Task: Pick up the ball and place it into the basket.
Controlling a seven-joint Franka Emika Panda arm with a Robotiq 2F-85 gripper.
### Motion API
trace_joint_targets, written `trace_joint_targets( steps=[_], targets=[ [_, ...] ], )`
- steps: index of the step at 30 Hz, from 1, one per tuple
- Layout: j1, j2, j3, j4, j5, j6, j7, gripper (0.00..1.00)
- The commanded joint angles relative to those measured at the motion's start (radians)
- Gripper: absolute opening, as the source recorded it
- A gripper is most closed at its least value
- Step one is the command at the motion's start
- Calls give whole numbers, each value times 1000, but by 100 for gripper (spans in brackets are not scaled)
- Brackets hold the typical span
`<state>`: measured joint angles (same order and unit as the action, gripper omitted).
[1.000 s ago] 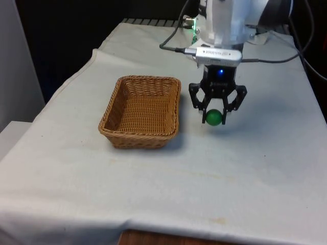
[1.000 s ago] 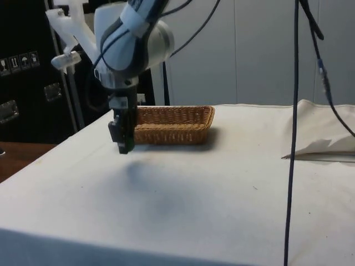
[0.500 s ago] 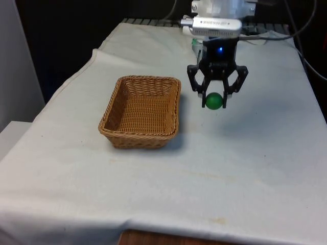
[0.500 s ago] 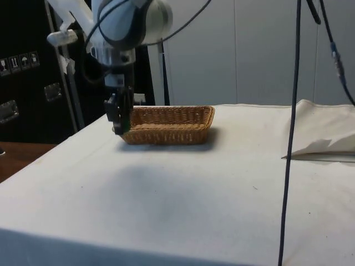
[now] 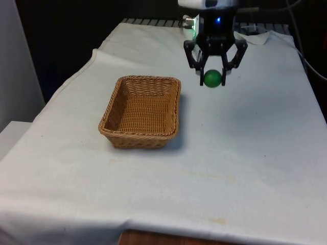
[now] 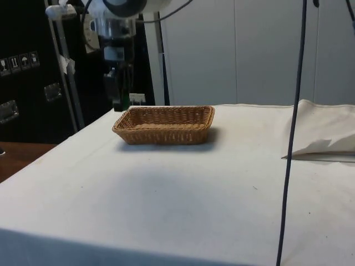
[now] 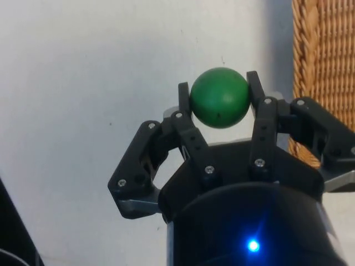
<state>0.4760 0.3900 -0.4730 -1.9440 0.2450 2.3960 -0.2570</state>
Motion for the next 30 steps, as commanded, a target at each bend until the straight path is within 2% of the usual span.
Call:
trace_joint_targets(
  steps=[1,3,4,11,12,15,28,29,30],
  targets=[
    [5,-20,-9,-7,-15,-11,6,0],
    [0,-25,-5,-2,-11,-18,0,0],
    [5,-42,-13,-8,-25,-28,6,0],
    [0,-86,-27,-2,-44,-69,1,0],
    [0,-81,-23,-3,-36,-60,0,0],
    [-1,-105,-35,2,-49,-85,-3,0],
    [-8,-111,-63,2,-46,-85,-28,0],
    [-5,-112,-61,2,-45,-85,-23,0],
    [-9,-110,-65,2,-46,-83,-31,0]
  ],
)
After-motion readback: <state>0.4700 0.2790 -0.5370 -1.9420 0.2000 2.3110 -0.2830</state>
